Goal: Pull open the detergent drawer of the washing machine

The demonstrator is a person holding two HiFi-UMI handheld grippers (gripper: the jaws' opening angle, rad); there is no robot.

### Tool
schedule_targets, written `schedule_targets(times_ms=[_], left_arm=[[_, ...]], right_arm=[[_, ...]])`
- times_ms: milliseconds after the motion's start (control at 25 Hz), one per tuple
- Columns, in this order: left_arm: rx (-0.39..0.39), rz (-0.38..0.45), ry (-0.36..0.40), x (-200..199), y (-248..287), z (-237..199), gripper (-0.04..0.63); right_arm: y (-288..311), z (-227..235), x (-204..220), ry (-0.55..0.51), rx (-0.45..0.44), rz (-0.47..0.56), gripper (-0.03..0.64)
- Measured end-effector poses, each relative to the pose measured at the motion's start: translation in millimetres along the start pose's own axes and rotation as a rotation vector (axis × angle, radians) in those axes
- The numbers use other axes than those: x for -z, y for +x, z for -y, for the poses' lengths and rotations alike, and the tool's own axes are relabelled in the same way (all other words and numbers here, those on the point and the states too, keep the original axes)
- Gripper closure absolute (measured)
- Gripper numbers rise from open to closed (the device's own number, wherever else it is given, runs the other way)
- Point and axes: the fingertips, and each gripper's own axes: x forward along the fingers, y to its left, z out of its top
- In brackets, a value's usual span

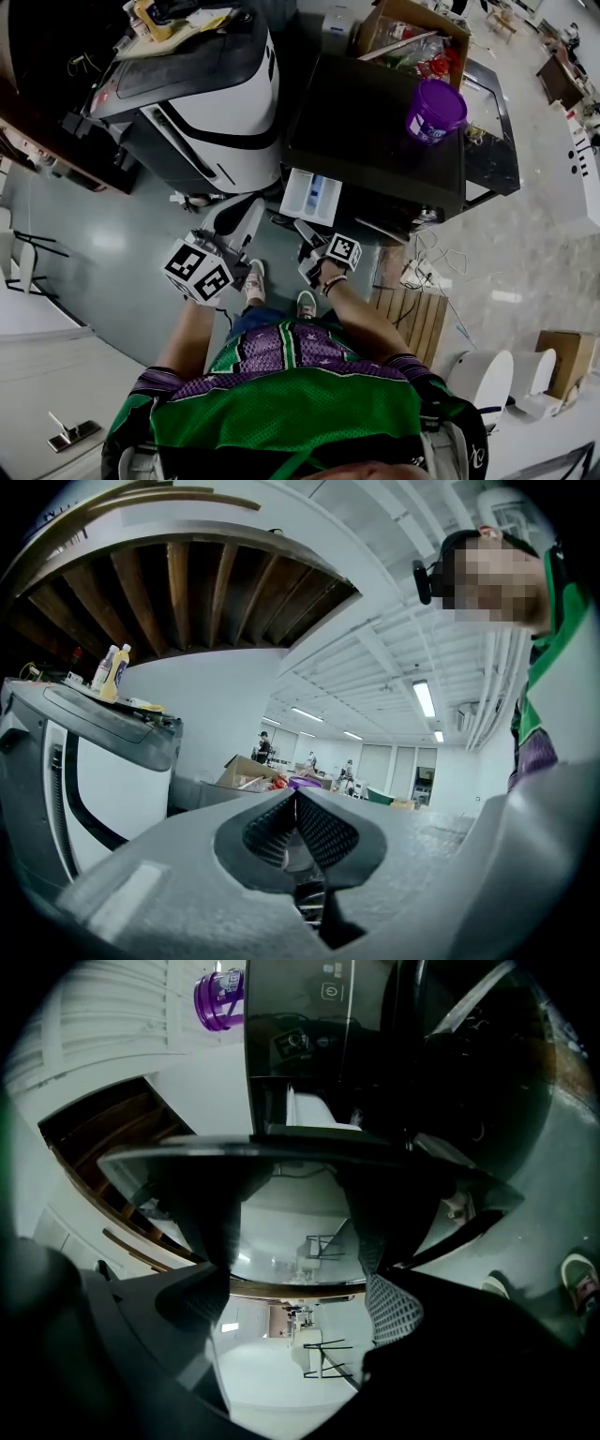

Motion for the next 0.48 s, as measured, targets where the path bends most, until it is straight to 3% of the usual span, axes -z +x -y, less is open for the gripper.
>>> schedule_targets(times_ms=[200, 480], left_arm=[[-0.002, 0.003, 0.009, -0.8, 1.4, 2.1, 0.578], [0.0, 0.008, 0.022, -5.1, 5.7, 7.5, 0.577]], right_arm=[[0.3, 2.2, -0.8, -0.008, 0.008, -0.021, 0.166], [-6.3, -3.2, 13.7, -0.132, 0.046, -0.127, 0.164]])
